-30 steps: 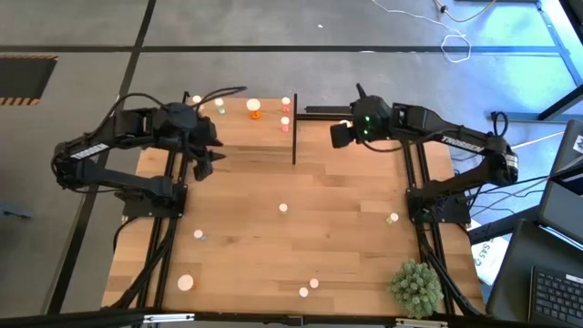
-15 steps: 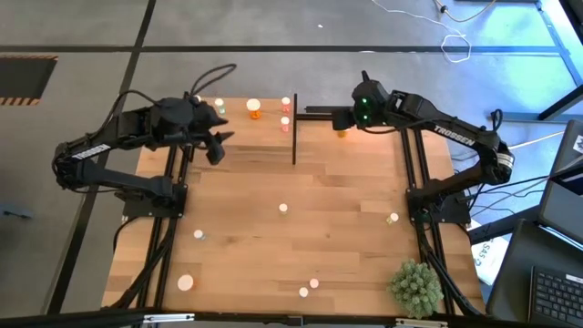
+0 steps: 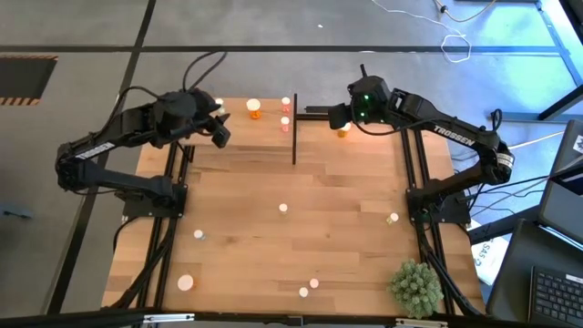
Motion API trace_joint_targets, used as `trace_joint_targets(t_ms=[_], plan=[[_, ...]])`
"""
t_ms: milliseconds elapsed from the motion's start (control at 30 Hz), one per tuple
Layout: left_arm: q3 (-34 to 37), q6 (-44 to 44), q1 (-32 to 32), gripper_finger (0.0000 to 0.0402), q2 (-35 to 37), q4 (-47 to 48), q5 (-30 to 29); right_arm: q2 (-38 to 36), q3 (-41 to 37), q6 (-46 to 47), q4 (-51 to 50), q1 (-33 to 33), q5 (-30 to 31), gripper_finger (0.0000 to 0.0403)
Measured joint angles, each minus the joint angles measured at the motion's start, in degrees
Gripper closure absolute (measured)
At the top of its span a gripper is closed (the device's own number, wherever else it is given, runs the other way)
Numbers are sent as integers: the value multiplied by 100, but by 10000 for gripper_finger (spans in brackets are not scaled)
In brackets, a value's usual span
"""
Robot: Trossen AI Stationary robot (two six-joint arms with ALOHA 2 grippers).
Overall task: Pick and place medicine bottles onto shelf by color
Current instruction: Put the top big orange pill bottle on the shelf aligned with the orange pill bottle on the shelf
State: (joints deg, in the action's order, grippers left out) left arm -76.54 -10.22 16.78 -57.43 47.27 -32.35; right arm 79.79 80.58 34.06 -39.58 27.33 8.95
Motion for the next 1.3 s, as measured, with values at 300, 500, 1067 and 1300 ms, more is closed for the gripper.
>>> trace_joint_targets(t_ms=[300,500,1067,1300], plan=[[-2,331,246,229,-271,21,42,0,0,2,84,-2,0,245],[-2,525,244,229,-302,22,47,0,0,8,104,-2,0,245],[-2,531,244,229,-300,21,45,0,0,424,44,0,-2,245],[-2,531,244,229,-300,21,45,0,-2,648,-129,33,0,245]])
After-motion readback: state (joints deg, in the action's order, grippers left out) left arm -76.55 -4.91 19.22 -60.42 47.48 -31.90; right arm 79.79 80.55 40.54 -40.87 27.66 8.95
